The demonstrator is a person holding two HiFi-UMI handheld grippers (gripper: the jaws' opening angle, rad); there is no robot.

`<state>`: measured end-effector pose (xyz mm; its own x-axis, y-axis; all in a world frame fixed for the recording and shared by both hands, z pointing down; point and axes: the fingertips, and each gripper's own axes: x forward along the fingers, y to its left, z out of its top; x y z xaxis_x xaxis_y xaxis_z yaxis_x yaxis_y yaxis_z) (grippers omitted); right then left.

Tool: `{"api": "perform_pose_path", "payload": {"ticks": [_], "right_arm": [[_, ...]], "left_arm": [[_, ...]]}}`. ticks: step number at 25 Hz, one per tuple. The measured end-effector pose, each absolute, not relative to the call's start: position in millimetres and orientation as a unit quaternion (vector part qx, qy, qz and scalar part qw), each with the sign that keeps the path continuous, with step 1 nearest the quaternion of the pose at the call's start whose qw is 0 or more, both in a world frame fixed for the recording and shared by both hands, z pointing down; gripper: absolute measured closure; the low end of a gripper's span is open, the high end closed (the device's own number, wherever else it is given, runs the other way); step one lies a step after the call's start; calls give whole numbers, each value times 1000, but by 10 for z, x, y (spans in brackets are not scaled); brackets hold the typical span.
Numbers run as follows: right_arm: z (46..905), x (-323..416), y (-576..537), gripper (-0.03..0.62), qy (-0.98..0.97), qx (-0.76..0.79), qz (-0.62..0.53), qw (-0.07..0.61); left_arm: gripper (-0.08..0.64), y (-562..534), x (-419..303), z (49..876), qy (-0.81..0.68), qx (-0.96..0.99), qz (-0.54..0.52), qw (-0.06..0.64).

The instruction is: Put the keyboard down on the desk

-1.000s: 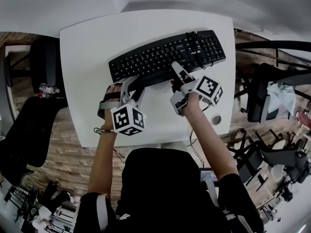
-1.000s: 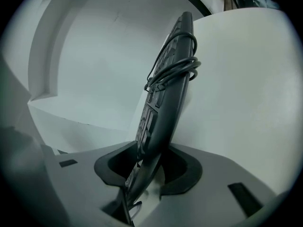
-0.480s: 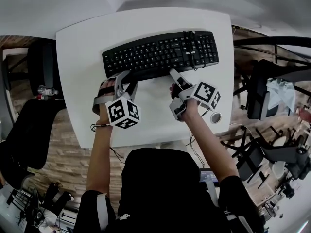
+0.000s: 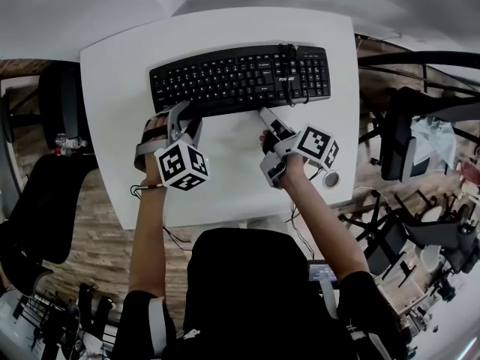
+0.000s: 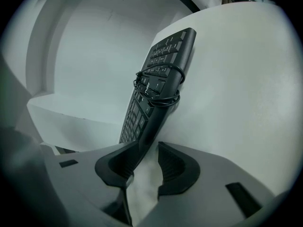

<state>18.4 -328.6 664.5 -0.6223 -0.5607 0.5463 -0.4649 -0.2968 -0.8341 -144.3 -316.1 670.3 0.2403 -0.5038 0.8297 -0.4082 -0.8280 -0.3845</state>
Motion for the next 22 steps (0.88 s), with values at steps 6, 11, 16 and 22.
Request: {"api": "perform_pose_path", "payload": {"ticks": [6,11,16,22], "right_arm": [[6699,217,-3264,469,589,-439,-677,32],[6680,211,-3228,474,590,-434,-680,34],[6656,209,-3205,476,590,-431,-682,38],[6592,232,-3190,483,593,-428,-681,43]], "left_arm": [[362,-3185,-1433,6742,279,-785,-552,43],[362,-3158,-1430,6762,282,-794,-538,24],[360,-3145,-1428,6769,291,-809,-511,-15],[362,-3150,-1410,6708,320,-816,-477,-58]]}}
